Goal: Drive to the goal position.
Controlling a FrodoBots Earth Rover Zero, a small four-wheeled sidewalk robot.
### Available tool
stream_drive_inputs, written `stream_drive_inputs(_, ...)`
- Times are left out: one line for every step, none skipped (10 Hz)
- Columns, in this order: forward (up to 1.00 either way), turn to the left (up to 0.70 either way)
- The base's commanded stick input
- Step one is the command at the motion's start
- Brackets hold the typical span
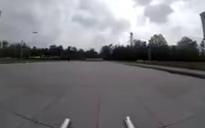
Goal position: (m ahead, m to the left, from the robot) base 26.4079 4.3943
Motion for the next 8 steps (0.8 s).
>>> stream_drive_inputs(0.72, 0.0)
stream_drive_inputs(0.19, 0.0)
stream_drive_inputs(0.0, 0.0)
stream_drive_inputs(0.0, 0.0)
stream_drive_inputs(0.0, 0.0)
stream_drive_inputs(0.14, 0.0)
stream_drive_inputs(1.0, 0.0)
stream_drive_inputs(1.0, 0.0)
